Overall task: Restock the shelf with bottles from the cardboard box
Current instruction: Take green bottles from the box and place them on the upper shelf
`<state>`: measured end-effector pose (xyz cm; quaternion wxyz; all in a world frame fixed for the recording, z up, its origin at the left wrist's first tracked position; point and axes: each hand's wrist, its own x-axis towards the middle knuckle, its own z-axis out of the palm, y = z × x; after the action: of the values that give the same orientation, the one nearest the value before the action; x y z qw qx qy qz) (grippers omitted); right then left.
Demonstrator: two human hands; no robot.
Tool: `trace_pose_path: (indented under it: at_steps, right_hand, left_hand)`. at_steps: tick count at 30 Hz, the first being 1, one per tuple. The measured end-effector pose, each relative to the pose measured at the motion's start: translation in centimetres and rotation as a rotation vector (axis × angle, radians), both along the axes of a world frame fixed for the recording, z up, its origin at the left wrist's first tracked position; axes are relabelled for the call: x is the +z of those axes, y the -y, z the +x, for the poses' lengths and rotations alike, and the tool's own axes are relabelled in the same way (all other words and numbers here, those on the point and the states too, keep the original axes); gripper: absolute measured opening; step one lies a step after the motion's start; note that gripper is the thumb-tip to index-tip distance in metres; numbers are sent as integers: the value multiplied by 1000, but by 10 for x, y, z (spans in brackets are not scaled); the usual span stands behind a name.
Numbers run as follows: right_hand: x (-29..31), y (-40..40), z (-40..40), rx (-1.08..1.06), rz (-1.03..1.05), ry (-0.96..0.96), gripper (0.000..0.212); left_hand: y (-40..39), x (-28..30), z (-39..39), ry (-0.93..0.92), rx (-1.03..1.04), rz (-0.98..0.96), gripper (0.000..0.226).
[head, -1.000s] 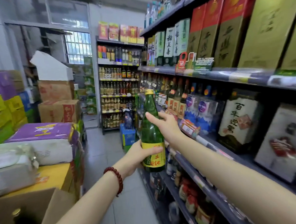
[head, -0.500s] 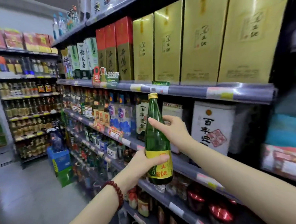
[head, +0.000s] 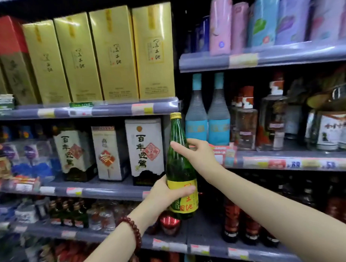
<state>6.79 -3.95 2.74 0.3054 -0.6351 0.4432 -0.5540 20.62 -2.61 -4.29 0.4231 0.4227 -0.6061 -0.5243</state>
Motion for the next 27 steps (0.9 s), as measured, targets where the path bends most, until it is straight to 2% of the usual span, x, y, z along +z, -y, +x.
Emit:
trace_pose_path:
  at_steps: [5, 6, 8, 9, 11, 12, 15, 21, 23, 24, 26, 27]
  right_hand:
    - [4, -15, -92, -83, -39, -42, 23]
    - [5, -17, -111, -106, -42, -47, 30]
    - [4, -21, -151, -169, -48, -79, 65]
    - [3, -24, -173, -202, -56, -89, 76]
    - [5, -33, -219, -241, -73, -85, 80]
    - [5, -38, -242, -238, -60, -76, 72]
    - [9, -52, -313, -240, -72, -108, 8]
    - [20, -89, -429, -392, -169, -200, 19]
    - [21, -97, -461, -413, -185, -209, 12]
    - [21, -101, -476, -439, -188, -211, 19]
    - [27, -113, -500, -479, -155, -204, 55]
    - [31, -118, -511, -501, -133, -191, 59]
  left_hand:
    - [-6, 6, -87, -1, -107, -31, 64]
    - [-8, 7, -106, 3, -123, -36, 64]
    - [-10, 7, -145, 11, -155, -51, 66]
    - [-11, 7, -166, 12, -176, -62, 66]
    - [-14, 8, -210, 9, -219, -83, 65]
    - [-17, 9, -234, 8, -234, -90, 65]
    - [-27, 14, -305, 1, -282, -104, 58]
    - [-49, 19, -425, -14, -382, -132, 44]
    - [-56, 20, -457, -13, -431, -120, 34]
    - [-58, 23, -471, -4, -466, -114, 31]
    - [-62, 28, -496, 28, -554, -114, 35]
    - [-63, 31, -507, 46, -604, -128, 40]
